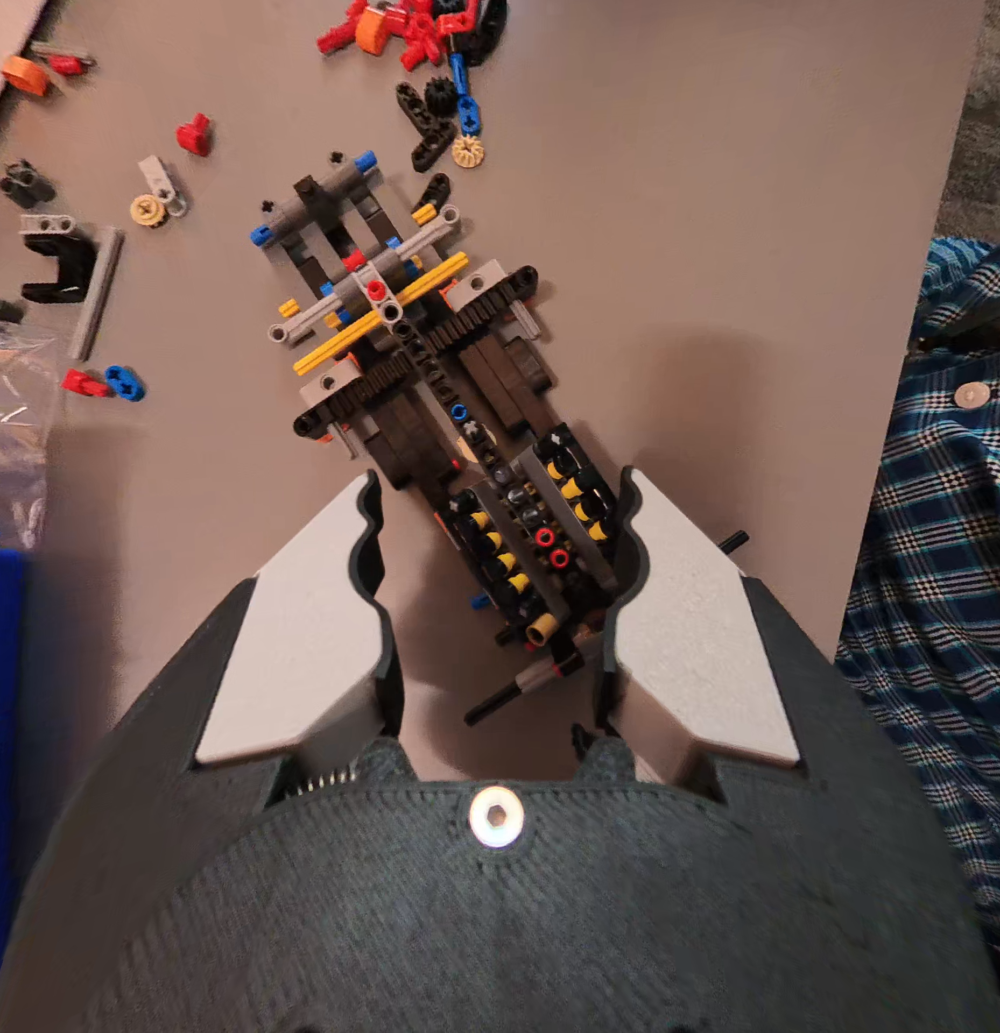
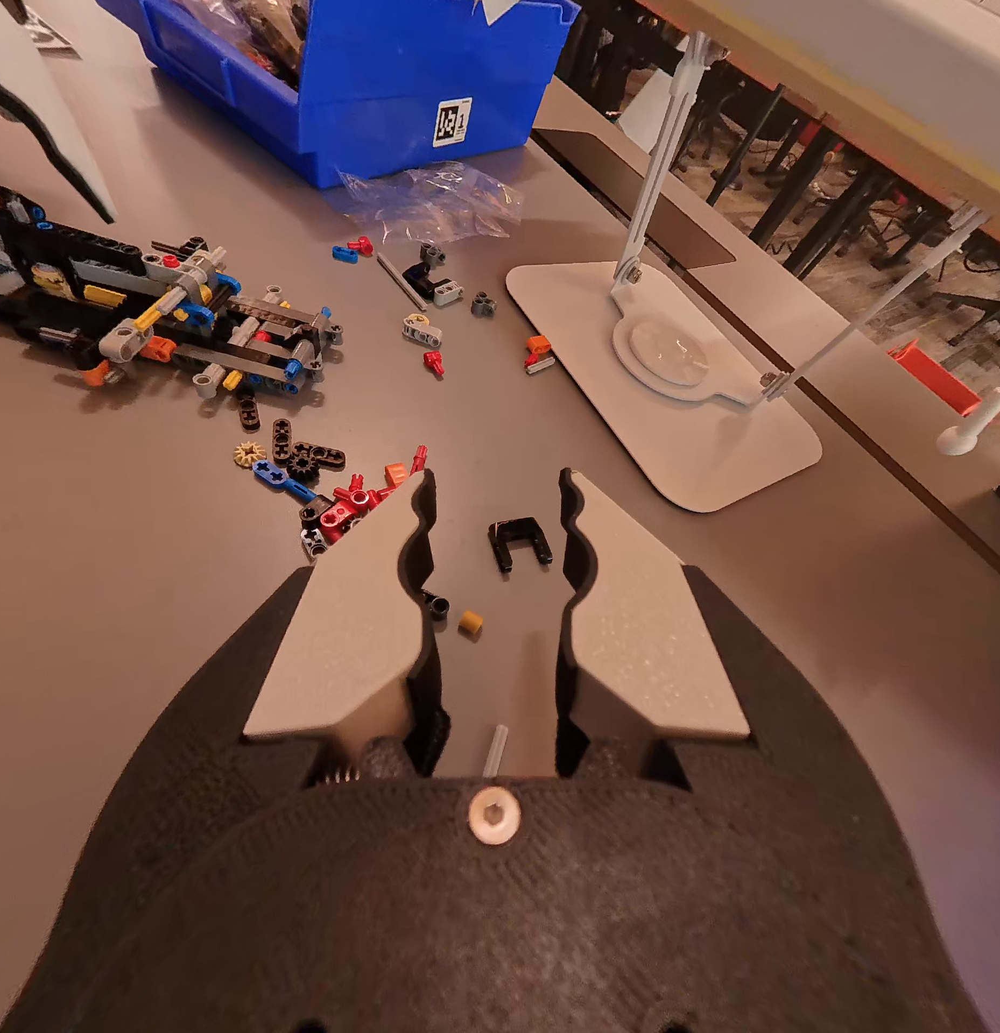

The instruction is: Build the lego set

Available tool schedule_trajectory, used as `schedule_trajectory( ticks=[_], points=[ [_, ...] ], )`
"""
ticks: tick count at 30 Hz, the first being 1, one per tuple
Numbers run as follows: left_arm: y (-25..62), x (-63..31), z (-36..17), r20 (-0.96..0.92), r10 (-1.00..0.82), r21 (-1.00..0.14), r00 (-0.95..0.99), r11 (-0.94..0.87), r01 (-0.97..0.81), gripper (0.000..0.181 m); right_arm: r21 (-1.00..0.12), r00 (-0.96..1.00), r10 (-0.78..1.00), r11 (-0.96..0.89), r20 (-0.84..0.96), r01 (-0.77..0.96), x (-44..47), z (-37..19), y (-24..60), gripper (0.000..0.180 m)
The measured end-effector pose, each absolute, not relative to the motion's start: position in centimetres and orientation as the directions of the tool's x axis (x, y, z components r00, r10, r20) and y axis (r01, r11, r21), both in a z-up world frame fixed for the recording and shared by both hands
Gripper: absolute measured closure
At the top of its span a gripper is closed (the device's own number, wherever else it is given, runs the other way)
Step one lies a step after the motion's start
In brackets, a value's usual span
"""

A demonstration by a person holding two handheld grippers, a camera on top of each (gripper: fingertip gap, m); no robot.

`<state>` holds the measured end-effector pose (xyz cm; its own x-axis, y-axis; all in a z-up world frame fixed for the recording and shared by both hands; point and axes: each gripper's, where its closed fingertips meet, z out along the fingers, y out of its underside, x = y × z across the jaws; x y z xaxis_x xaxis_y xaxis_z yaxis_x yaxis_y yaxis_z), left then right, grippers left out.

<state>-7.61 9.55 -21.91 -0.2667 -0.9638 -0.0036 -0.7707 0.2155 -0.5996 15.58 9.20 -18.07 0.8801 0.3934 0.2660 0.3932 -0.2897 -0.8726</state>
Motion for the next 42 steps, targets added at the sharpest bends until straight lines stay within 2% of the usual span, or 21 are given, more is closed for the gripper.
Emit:
schedule_trajectory(
  ticks=[1,7,14,19,25,42],
  points=[
    [9.4,-7.7,-22.2,0.001,-0.962,-0.592,-0.273,0.219,-0.776,0.099,-0.871,0.88,0.393,-0.292,0.268,0.395,15.6,-18.1,9.2,0.137],
    [9.0,-8.1,-22.3,0.029,-0.95,-0.589,-0.31,0.234,-0.774,0.113,-0.867,0.882,0.392,-0.308,0.26,0.392,15.8,-18.6,9.3,0.139],
    [10.9,-8.8,-22.1,0.011,-0.944,-0.591,-0.331,0.261,-0.763,0.116,-0.861,0.883,0.394,-0.322,0.257,0.394,15.9,-19.0,9.4,0.14],
    [12.9,-9.8,-21.4,-0.013,-0.956,-0.612,-0.292,0.239,-0.754,0.113,-0.861,0.885,0.389,-0.323,0.257,0.392,16.1,-19.0,9.4,0.139],
    [13.5,-11.6,-20.4,-0.011,-0.966,-0.644,-0.258,0.204,-0.738,0.1,-0.861,0.884,0.391,-0.323,0.256,0.393,16.1,-19.1,9.4,0.139],
    [14.8,-15.1,-21.7,-0.011,-0.979,-0.65,-0.202,0.16,-0.743,0.103,-0.863,0.888,0.365,-0.31,0.28,0.4,16.6,-18.8,9.3,0.138]
  ],
)
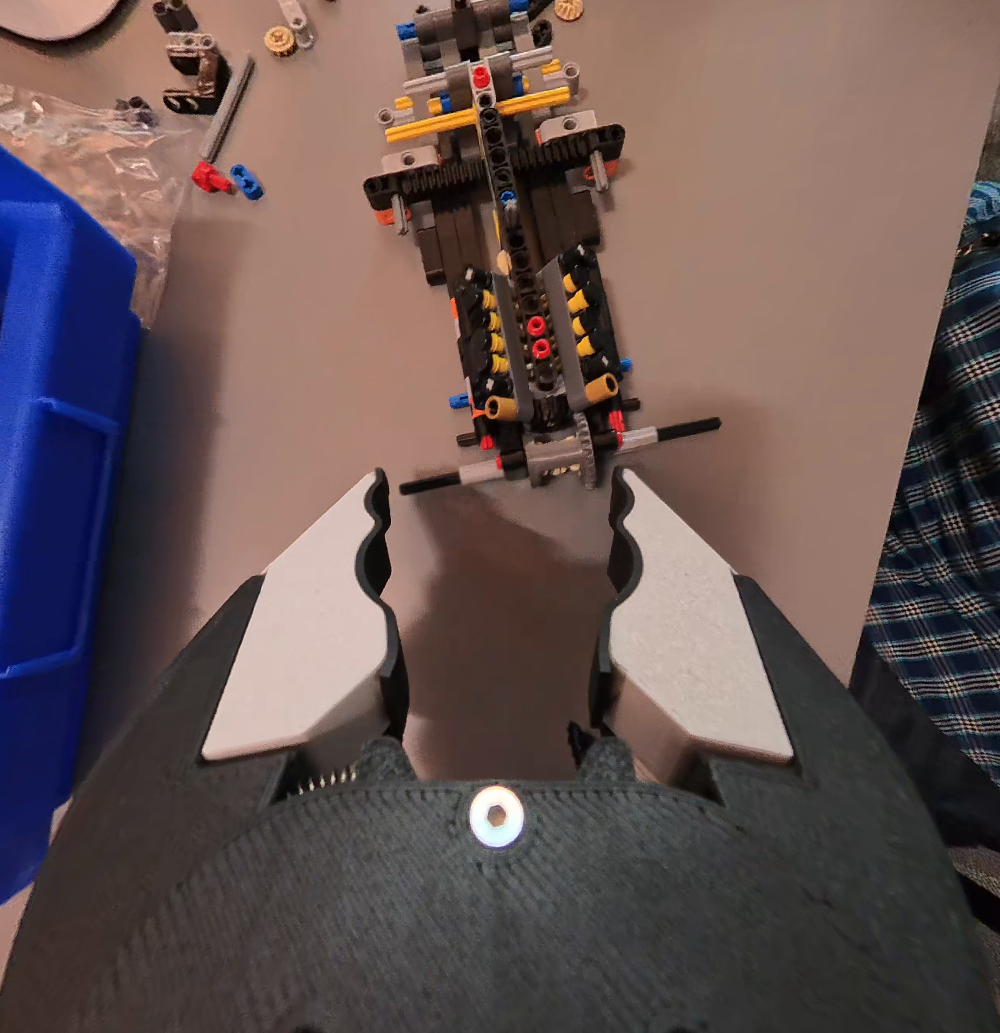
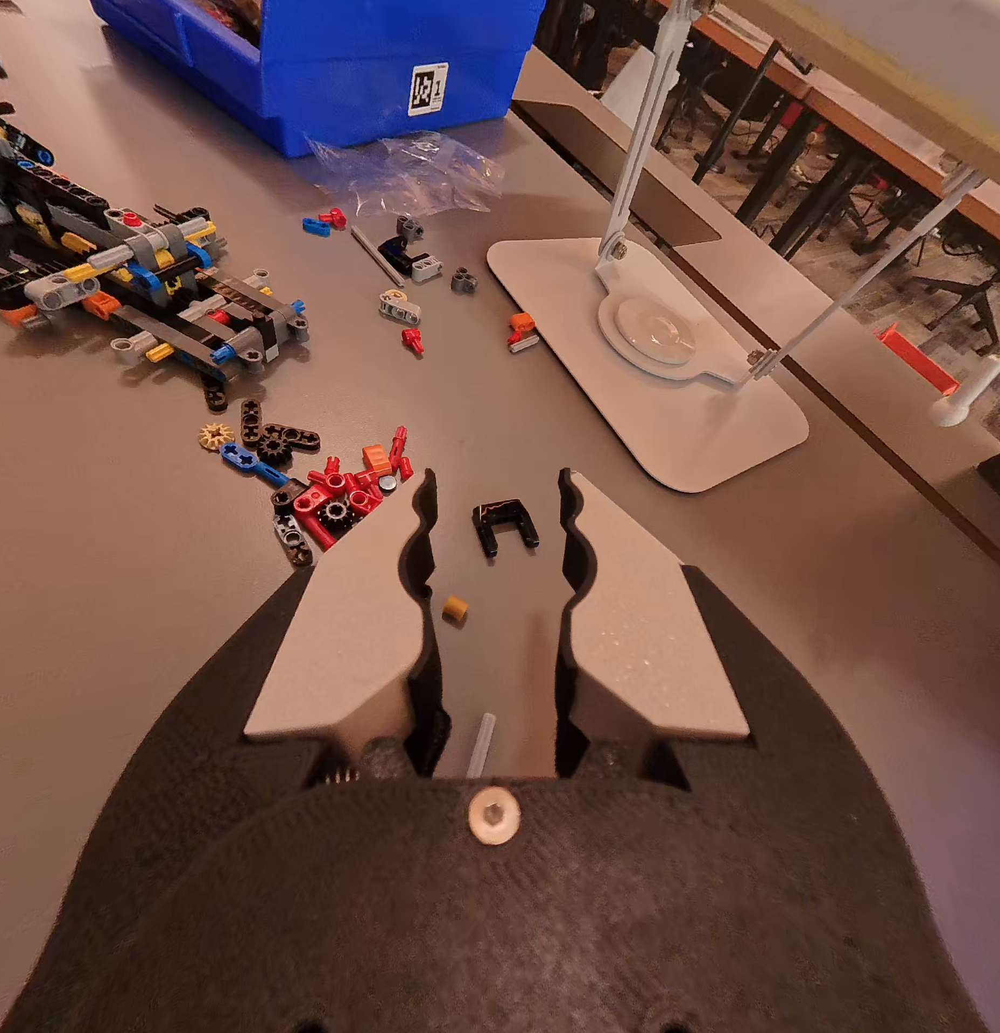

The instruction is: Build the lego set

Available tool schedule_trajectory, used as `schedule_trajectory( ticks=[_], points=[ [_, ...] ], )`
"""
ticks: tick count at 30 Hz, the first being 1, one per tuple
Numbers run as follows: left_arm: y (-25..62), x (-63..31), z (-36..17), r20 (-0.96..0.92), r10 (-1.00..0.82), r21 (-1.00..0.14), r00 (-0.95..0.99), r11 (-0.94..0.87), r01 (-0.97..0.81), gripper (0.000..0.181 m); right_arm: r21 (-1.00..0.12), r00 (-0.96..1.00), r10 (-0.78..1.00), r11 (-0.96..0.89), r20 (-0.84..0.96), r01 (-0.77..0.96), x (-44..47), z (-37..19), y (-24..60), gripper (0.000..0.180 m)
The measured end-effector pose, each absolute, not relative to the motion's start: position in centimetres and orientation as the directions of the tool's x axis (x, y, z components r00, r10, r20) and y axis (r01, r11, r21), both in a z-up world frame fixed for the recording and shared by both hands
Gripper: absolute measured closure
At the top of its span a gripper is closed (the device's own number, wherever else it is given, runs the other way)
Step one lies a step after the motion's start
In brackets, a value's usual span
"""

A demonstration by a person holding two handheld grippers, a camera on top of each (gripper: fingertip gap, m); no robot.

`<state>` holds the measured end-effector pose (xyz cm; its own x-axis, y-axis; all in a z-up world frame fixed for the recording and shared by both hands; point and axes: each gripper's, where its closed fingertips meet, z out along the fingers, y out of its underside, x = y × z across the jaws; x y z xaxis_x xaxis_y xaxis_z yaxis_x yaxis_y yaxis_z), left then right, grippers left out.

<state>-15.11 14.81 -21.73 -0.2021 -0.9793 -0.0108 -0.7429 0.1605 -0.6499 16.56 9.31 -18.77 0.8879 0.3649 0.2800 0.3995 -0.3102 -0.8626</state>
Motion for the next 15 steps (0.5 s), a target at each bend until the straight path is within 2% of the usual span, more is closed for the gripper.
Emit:
schedule_trajectory(
  ticks=[7,15],
  points=[
    [14.7,-16.0,-22.1,-0.002,-0.978,-0.644,-0.208,0.16,-0.748,0.105,-0.852,0.884,0.369,-0.322,0.288,0.412,16.6,-19.1,9.3,0.138],
    [14.6,-15.5,-23.0,0.002,-0.98,-0.632,-0.198,0.152,-0.76,0.095,-0.849,0.886,0.366,-0.332,0.286,0.411,16.8,-19.3,9.3,0.138]
  ],
)
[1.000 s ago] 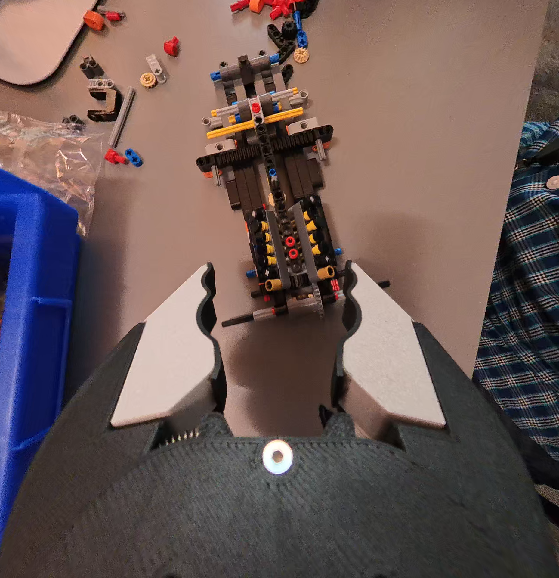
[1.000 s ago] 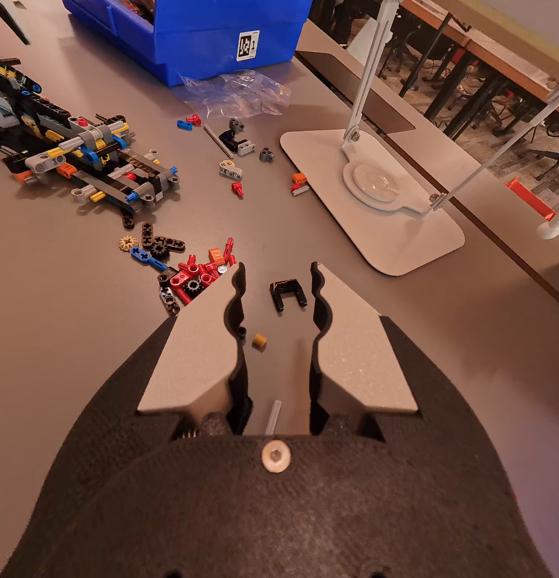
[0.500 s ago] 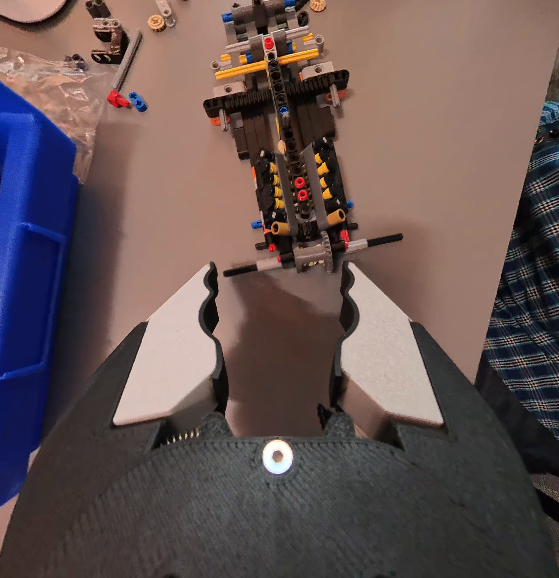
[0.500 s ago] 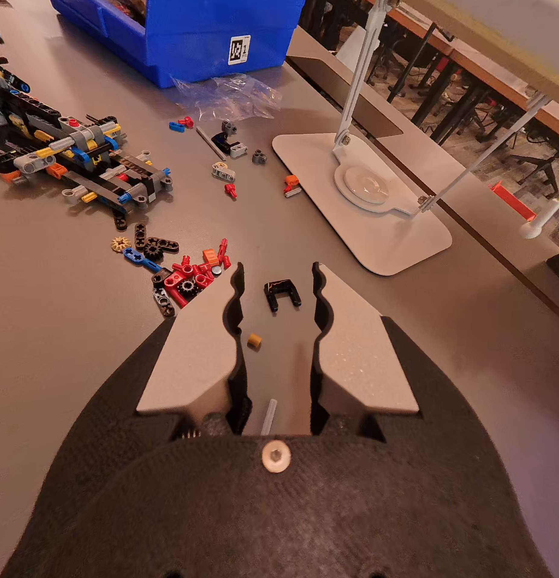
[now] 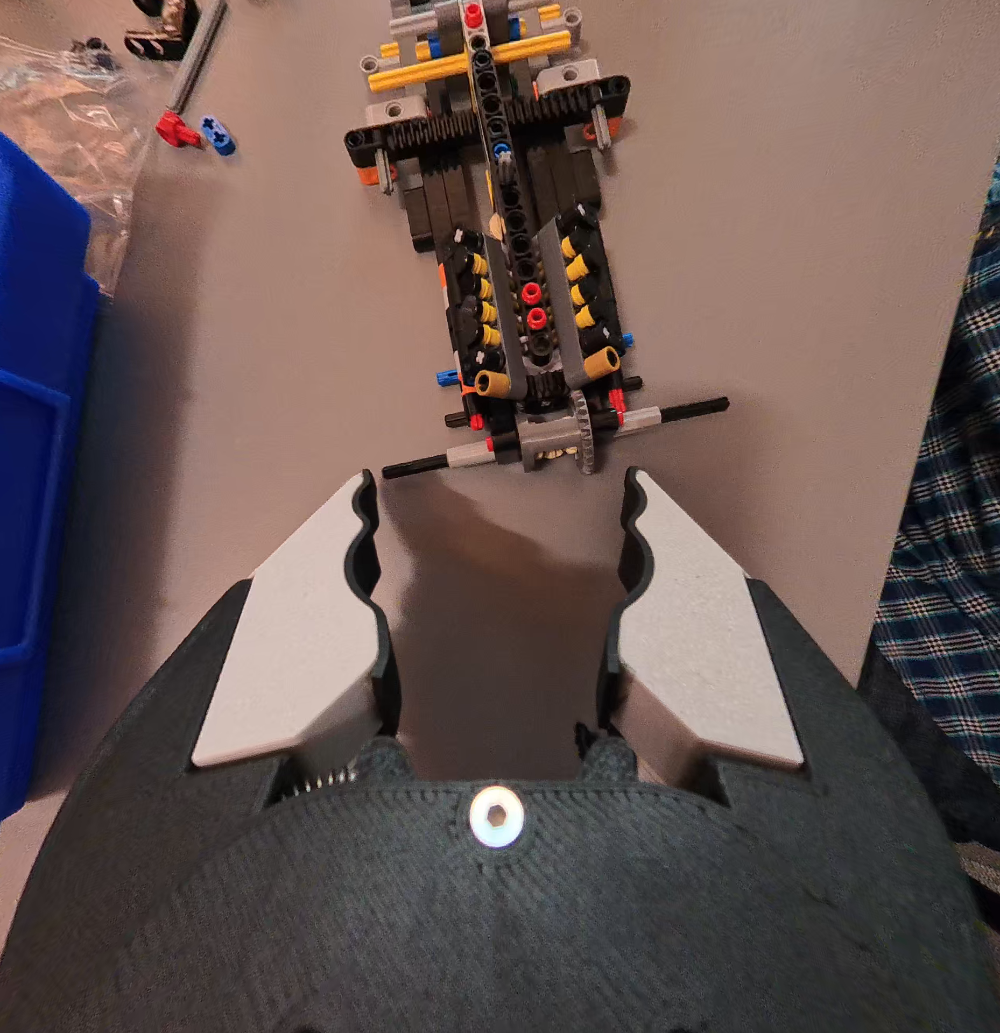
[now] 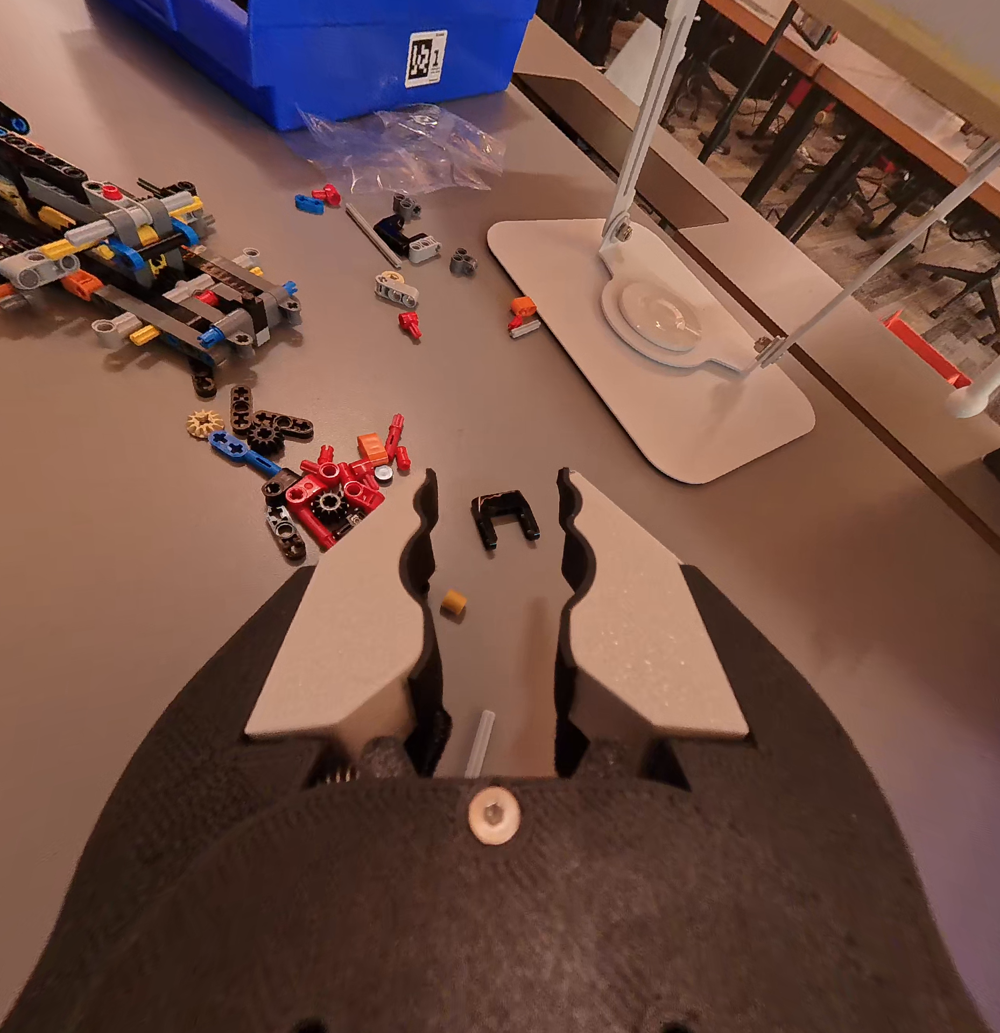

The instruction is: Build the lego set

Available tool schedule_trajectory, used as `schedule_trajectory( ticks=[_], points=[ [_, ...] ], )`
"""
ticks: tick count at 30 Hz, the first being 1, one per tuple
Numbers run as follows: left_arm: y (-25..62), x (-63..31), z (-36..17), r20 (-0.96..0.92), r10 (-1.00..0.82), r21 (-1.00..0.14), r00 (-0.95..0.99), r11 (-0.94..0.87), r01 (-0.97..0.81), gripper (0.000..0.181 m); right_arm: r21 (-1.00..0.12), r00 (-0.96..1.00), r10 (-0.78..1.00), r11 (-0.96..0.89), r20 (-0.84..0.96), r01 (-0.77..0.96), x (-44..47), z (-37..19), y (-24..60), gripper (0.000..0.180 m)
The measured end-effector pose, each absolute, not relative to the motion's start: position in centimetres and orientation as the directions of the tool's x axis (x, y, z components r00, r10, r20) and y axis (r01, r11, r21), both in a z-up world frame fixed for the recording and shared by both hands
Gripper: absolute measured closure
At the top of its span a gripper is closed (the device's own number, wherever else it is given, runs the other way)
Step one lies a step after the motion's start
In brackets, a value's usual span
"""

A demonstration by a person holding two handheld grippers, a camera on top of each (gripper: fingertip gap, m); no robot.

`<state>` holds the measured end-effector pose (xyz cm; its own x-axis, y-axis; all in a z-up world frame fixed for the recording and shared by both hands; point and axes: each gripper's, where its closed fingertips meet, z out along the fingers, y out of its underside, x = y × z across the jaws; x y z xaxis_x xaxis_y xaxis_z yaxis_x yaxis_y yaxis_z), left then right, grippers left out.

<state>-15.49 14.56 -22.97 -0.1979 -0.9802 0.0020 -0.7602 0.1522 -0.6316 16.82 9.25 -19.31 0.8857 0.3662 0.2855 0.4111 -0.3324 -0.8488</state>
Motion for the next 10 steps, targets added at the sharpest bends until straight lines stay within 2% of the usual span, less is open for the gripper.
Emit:
schedule_trajectory(
  ticks=[10],
  points=[
    [14.41,-15.14,-23.64,-0.005,-0.98,-0.628,-0.197,0.157,-0.762,0.103,-0.848,0.886,0.37,-0.338,0.279,0.408,16.91,-19.43,9.17,0.139]
  ],
)
